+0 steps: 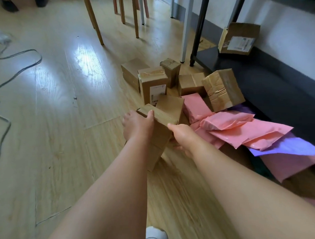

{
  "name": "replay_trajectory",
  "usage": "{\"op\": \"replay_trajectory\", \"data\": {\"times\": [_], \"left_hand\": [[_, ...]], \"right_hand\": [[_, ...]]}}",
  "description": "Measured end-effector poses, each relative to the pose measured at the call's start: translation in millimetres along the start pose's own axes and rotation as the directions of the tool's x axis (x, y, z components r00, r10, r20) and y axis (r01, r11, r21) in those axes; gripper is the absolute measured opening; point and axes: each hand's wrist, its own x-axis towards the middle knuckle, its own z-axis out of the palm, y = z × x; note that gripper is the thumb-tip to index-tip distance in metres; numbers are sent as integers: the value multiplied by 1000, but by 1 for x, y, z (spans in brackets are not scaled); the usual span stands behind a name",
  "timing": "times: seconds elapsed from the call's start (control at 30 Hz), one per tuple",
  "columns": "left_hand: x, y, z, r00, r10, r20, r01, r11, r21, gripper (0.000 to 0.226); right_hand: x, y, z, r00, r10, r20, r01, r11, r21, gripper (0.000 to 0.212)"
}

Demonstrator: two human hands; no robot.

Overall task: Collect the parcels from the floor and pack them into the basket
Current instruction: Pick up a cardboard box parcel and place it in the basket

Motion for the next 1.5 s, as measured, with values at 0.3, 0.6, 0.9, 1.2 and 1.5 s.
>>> {"op": "replay_trajectory", "data": {"times": [0.3, 0.6, 0.9, 1.2, 1.5], "left_hand": [[-107, 27, -8, 996, 50, 78, -29, 966, -258, 54], [-232, -3, 31, 938, 167, 305, -68, 948, -311, 15], [-322, -78, 53, 872, 87, 482, -33, 992, -120, 14], [-319, -116, 72, 655, -114, 747, -184, 935, 304, 39], [-325, -101, 82, 698, -48, 715, -61, 990, 127, 46]], "right_hand": [[-74, 33, -69, 970, -2, -245, 44, 985, 166, 57], [-173, 124, -120, 913, 29, -407, -13, 999, 44, 51], [-252, 240, -111, 888, 112, -445, -8, 973, 230, 44], [-273, 314, -107, 868, 319, -381, -227, 936, 268, 34], [-265, 320, -104, 872, 375, -316, -299, 917, 263, 54]]}}
